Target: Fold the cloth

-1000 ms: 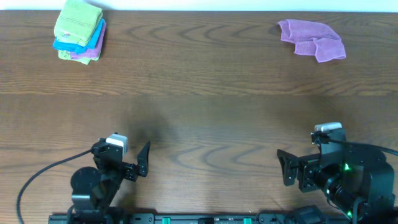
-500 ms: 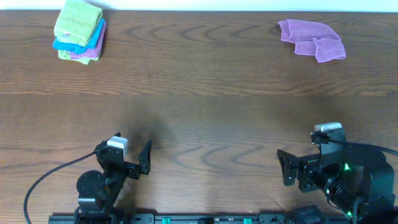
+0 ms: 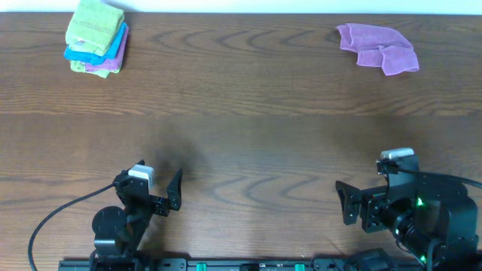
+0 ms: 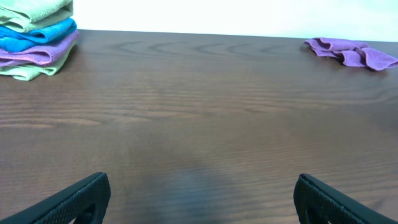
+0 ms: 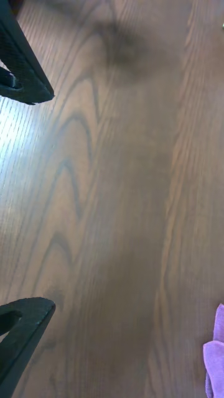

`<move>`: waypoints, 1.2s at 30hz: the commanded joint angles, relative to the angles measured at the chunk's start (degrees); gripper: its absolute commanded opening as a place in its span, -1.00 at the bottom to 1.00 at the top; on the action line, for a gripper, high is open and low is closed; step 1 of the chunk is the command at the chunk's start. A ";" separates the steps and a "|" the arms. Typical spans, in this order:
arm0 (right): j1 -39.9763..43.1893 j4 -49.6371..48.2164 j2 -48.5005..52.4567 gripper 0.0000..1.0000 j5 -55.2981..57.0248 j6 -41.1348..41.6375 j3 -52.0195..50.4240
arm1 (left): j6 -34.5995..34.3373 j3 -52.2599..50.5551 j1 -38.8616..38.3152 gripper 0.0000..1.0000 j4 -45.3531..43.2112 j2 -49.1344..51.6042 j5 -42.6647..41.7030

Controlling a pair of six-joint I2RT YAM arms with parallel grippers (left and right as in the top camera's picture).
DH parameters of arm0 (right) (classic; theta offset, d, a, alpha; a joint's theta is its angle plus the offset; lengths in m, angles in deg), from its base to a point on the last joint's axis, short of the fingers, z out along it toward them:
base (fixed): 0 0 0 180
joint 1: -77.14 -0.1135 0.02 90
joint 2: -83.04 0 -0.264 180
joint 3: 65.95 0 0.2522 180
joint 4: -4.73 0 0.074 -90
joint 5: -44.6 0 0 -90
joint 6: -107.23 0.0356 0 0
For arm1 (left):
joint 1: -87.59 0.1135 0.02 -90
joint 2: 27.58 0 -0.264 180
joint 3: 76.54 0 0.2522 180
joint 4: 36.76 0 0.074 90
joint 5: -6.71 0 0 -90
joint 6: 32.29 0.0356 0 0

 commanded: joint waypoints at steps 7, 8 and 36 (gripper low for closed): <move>0.15 -3.26 -1.77 0.99 8.68 -3.06 -2.47 | 0.00 -1.33 0.39 0.91 0.04 -0.48 0.90; 1.09 -6.23 -3.61 0.98 9.53 -4.20 -4.85 | 0.00 -1.33 0.39 0.91 0.04 -0.48 0.90; 11.72 -28.55 -35.69 0.99 5.92 -1.01 -53.68 | 0.00 -1.33 0.39 0.91 0.04 -0.48 0.90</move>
